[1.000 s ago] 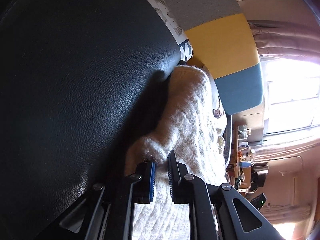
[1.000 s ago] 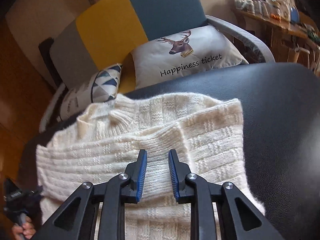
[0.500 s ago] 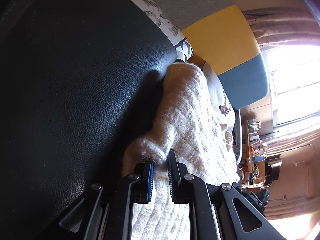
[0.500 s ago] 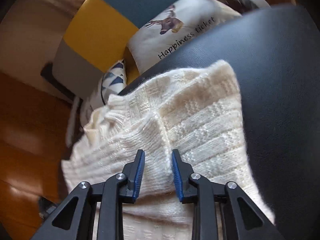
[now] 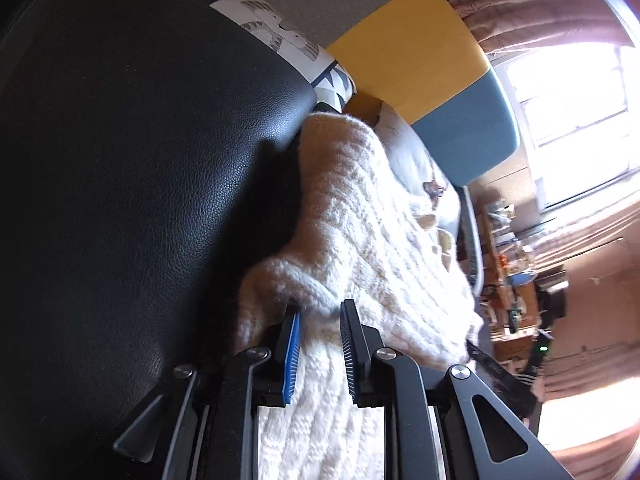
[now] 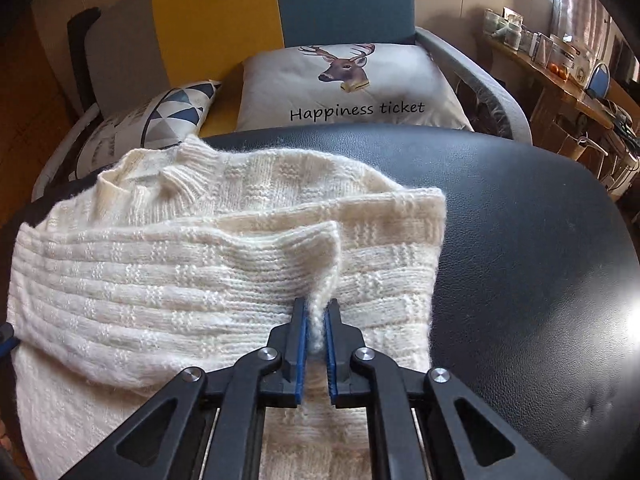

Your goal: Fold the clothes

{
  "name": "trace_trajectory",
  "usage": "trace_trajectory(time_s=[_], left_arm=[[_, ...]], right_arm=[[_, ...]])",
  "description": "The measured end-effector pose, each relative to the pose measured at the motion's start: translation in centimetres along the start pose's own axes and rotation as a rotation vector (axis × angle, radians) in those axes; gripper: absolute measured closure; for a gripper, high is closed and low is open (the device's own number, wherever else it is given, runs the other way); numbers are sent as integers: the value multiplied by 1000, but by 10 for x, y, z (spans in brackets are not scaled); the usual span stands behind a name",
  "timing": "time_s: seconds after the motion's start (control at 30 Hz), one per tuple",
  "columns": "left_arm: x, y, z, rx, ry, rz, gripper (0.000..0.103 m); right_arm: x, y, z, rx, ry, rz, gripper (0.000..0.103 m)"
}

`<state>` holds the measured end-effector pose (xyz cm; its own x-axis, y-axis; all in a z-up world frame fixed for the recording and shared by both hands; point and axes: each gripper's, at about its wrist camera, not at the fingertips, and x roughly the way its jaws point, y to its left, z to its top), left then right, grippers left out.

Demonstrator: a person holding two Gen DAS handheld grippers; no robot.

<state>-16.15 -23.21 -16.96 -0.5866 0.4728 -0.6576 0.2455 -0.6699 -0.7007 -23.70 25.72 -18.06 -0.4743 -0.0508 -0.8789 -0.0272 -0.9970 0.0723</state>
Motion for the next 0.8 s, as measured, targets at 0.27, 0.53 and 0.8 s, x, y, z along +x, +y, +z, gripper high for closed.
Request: trace_trajectory(time_s=[0.27, 0.53, 0.8], left_arm=[[-21, 14, 54, -35, -40, -27, 81], [53, 20, 97, -70, 143, -72, 48], [81, 15, 121, -56, 130, -194, 47]], right_arm=[[1, -13, -12, 81, -38, 71, 94], [4, -13, -13, 70, -49, 83, 94], [5, -13, -19, 41, -86, 94, 93]])
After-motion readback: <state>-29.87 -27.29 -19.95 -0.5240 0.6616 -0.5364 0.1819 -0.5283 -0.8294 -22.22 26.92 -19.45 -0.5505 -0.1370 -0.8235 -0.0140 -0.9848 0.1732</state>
